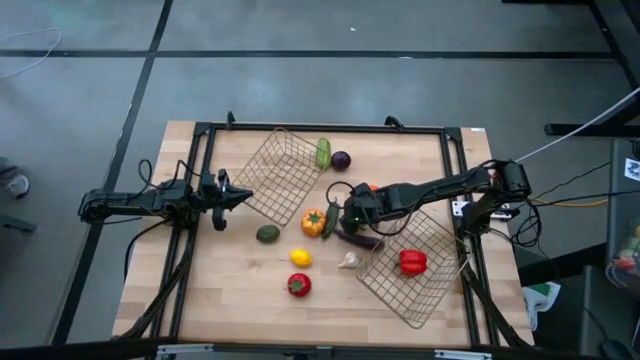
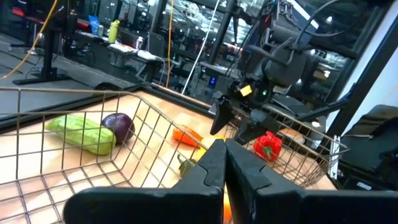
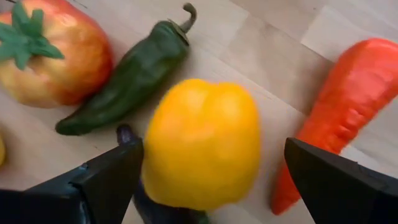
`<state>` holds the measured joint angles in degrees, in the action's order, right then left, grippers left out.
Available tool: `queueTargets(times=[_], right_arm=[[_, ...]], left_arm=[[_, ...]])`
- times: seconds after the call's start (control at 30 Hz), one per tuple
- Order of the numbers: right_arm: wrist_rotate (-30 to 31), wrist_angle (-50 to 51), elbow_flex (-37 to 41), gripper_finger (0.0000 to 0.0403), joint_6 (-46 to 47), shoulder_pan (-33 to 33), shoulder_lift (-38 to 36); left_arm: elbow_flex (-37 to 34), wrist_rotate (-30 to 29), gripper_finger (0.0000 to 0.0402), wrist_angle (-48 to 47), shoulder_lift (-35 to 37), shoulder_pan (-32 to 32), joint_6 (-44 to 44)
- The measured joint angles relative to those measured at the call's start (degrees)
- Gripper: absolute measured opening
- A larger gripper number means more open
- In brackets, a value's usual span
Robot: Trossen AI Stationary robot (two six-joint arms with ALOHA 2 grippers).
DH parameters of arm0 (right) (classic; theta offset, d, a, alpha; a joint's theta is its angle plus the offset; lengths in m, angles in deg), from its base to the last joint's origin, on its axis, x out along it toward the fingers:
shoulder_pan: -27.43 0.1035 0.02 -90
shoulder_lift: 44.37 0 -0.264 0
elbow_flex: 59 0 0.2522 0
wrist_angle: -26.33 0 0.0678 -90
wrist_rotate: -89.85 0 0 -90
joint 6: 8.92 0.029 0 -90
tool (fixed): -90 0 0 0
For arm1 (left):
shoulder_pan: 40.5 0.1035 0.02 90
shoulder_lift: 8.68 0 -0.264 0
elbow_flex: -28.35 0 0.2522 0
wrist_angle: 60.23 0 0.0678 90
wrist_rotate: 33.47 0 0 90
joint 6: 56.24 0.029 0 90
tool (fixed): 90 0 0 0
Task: Sort produce into baskets
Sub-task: Put the yellow bell pepper into the wire basket
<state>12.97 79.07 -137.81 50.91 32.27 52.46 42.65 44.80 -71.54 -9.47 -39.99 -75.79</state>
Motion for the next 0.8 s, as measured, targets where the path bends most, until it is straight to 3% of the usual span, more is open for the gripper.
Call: queueTargets(times=[0.8], right_arm=[[0.7,-3.8,0.0,0.0388,-0.1,0.0,2.0]], left_arm=[[0.0,0.0,0.0000,-0.1,-0.8,0.0,0.0]])
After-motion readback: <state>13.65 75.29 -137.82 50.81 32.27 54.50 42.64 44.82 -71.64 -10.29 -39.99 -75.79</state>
